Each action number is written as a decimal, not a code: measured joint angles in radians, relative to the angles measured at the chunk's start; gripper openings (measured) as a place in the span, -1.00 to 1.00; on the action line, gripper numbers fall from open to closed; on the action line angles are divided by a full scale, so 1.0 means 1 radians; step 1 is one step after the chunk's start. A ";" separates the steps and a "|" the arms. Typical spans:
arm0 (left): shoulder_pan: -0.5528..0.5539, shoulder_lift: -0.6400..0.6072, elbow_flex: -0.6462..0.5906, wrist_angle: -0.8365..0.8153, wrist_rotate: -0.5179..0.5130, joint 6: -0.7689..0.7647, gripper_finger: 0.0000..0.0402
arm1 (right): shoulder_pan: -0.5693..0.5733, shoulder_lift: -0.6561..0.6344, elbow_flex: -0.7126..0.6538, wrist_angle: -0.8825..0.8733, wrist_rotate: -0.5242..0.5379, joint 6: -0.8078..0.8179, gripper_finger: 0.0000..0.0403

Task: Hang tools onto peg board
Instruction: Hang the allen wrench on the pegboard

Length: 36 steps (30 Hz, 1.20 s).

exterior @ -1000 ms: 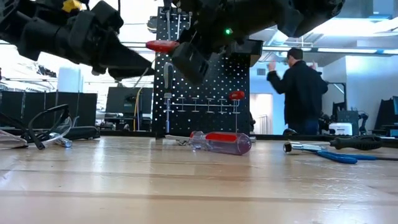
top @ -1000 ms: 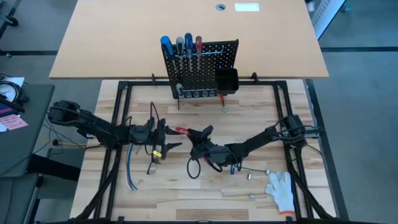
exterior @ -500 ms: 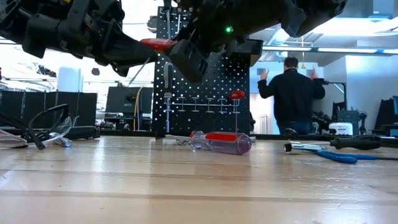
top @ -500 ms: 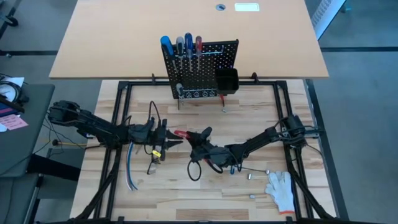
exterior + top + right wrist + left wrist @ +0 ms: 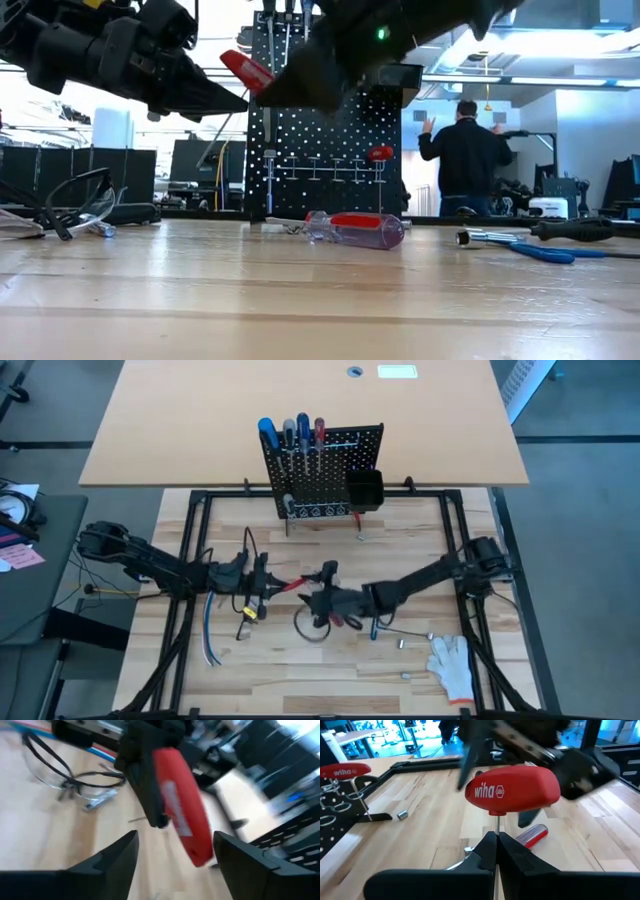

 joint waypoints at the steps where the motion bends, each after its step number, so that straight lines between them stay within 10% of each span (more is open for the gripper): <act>1: -0.002 0.000 0.000 -0.002 0.000 0.004 -1.00 | -0.016 -0.020 0.000 -0.039 -0.047 0.047 0.34; 9: -0.007 0.000 0.000 -0.010 0.047 0.010 -1.00 | -0.090 -0.065 0.000 -0.065 -0.413 0.183 0.16; 19: -0.007 0.000 0.001 -0.010 0.041 -0.007 -0.97 | -0.091 -0.079 -0.001 -0.101 -0.438 0.203 -0.75; 29: -0.003 -0.078 -0.001 -0.417 -0.246 -0.089 -0.52 | -0.082 -0.268 0.093 -0.709 0.124 0.449 -0.75; 36: -0.012 -0.075 0.000 -0.487 -0.243 -0.211 -0.43 | -0.195 -0.266 0.236 -0.933 0.202 0.444 -0.75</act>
